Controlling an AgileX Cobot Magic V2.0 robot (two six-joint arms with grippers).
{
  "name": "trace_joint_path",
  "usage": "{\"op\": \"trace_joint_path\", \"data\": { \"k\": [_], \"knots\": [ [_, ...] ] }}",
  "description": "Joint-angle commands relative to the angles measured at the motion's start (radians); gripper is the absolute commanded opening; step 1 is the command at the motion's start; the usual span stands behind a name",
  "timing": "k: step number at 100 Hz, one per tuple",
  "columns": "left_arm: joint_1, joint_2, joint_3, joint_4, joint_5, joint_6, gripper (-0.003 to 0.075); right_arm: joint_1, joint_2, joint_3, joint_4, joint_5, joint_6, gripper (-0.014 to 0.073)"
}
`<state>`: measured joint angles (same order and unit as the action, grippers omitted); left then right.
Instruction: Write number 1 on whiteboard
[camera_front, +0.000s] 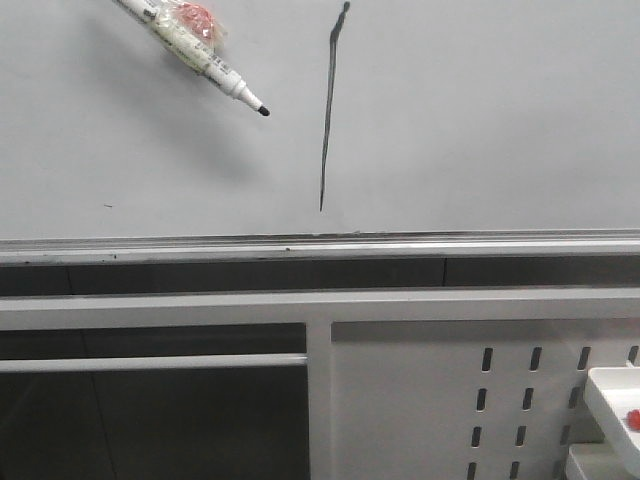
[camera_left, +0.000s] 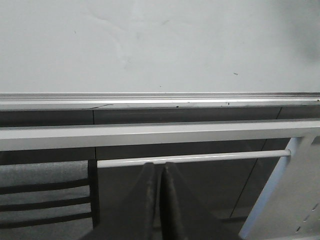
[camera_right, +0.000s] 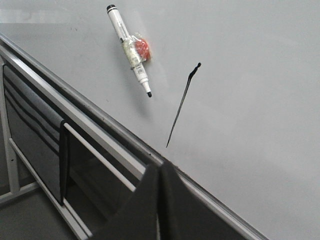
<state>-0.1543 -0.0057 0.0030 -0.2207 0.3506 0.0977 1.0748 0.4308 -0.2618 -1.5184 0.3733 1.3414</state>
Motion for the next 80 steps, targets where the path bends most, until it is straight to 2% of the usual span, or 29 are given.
{"op": "trace_joint_path", "data": {
  "k": [1,9,18,40,57,66,73,80],
  "knots": [
    [0.000,-0.022,0.036,-0.022,-0.034,-0.009,-0.0020,0.001,0.004,-0.019,-0.092,0.020,0.077,-0.0071],
    [0.000,-0.022,0.036,-0.022,-0.034,-0.009,-0.0020,-0.007,0.004,0.011,-0.317,0.047,0.324,-0.0071],
    [0.000,-0.022,0.036,-0.022,-0.034,-0.009,-0.0020,-0.034,0.004,0.039,-0.316,0.048,0.433,-0.0071],
    [0.000,-0.022,0.036,-0.022,-0.034,-0.009,-0.0020,-0.146,0.004,0.092,-0.316,-0.011,0.433,-0.0071],
    [0.000,-0.022,0.036,-0.022,-0.034,-0.009,-0.0020,-0.146,0.004,0.092,-0.316,0.031,0.431,-0.0071],
    [0.000,-0.022,0.036,-0.022,-0.034,-0.009,-0.0020,-0.146,0.004,0.092,-0.311,0.038,0.379,-0.0071],
    [0.000,-0.022,0.036,-0.022,-0.034,-0.009,-0.0020,-0.146,0.004,0.083,-0.218,0.030,0.268,-0.0071],
    [0.000,-0.022,0.036,-0.022,-0.034,-0.009,-0.0020,-0.146,0.004,0.063,-0.034,0.013,0.120,-0.0071]
  ]
}}
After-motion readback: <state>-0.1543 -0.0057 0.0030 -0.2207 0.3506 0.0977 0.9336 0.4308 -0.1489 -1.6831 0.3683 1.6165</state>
